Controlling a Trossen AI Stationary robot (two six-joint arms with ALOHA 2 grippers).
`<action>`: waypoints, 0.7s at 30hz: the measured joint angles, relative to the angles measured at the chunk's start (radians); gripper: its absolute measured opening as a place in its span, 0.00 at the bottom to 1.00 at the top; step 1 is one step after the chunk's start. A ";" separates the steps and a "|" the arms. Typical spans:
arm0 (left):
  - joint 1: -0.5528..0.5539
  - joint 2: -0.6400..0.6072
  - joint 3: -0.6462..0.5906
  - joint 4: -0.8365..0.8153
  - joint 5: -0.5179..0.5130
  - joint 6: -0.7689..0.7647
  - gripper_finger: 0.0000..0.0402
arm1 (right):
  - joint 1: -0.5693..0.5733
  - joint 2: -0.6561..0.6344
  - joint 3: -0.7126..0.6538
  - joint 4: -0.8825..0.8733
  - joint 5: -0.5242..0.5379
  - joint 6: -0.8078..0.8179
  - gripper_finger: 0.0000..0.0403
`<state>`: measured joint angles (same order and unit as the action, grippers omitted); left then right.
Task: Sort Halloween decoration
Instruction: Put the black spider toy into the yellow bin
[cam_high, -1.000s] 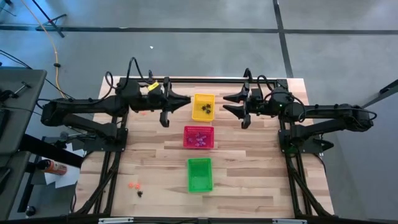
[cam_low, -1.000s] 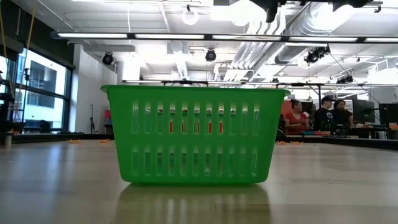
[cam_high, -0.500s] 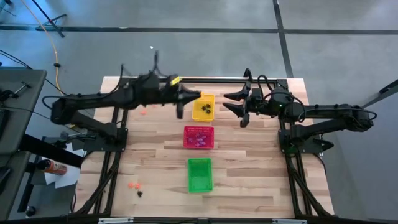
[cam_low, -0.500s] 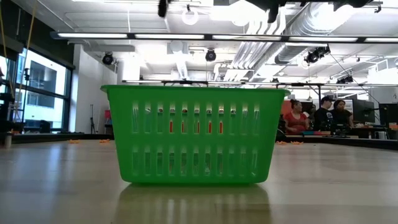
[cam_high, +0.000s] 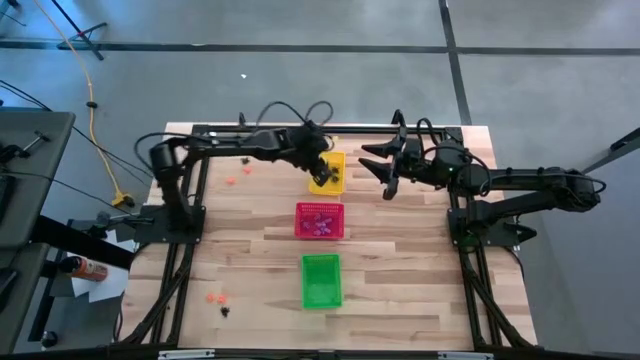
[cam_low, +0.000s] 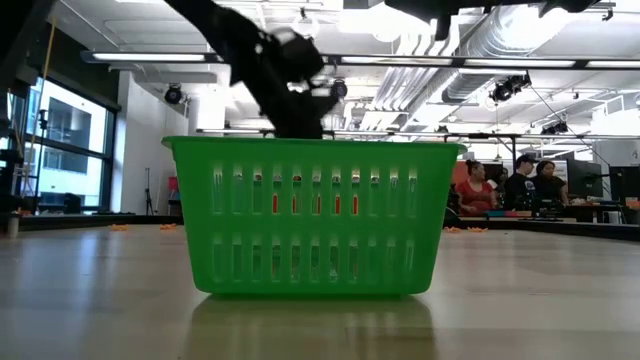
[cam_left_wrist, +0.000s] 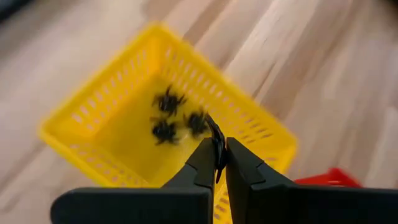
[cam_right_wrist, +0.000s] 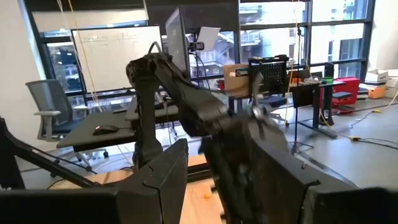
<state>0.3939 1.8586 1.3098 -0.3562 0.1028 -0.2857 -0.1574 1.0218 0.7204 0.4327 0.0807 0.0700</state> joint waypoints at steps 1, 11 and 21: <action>0.000 0.025 0.000 0.004 0.000 -0.012 0.00 | 0.000 0.000 0.000 -0.004 0.007 0.000 0.42; 0.002 0.126 0.000 0.012 -0.019 -0.166 0.00 | 0.000 0.000 0.000 -0.058 0.073 0.008 0.42; 0.002 0.126 0.001 0.019 -0.027 -0.184 0.05 | 0.000 0.000 0.000 -0.064 0.073 0.008 0.42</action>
<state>0.3954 1.9846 1.3106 -0.3371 0.0761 -0.4698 -0.1574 1.0214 0.7204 0.3688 0.1535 0.0784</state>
